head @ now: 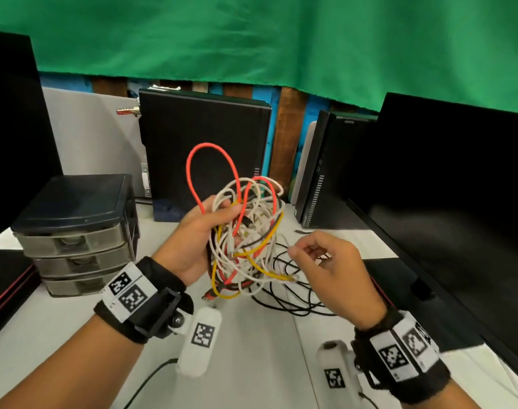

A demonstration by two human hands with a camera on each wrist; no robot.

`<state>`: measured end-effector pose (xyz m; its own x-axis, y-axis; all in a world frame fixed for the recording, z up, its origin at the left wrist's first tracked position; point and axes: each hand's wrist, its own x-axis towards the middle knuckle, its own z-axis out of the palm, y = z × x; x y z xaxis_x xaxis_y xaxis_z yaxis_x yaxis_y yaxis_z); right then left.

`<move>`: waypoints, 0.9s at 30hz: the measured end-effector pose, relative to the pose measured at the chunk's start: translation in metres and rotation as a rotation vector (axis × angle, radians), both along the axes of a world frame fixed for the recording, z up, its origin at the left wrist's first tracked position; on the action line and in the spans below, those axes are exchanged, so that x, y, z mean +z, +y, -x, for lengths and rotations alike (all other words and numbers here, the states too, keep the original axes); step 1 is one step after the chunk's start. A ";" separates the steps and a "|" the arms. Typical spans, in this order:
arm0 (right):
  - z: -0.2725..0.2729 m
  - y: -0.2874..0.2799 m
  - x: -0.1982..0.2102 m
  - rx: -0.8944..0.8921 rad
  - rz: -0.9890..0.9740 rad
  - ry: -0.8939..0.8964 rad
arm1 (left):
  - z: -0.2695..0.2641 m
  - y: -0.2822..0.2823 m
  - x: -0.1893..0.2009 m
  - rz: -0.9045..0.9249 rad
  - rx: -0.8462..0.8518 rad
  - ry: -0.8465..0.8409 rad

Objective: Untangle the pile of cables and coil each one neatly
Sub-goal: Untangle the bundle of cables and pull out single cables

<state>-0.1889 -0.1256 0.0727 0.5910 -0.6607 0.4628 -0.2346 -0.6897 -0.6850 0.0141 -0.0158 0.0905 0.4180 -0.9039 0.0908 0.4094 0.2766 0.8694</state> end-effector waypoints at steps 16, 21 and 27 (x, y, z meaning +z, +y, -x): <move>0.035 0.025 0.004 0.023 0.287 -0.262 | 0.042 -0.002 -0.004 -0.054 -0.109 -0.359; 0.042 0.013 0.017 0.158 -0.006 -0.169 | 0.041 0.003 -0.002 -0.123 -0.278 -0.723; 0.042 0.008 0.008 0.266 -0.123 0.055 | 0.047 0.006 -0.007 -0.119 -0.354 -0.980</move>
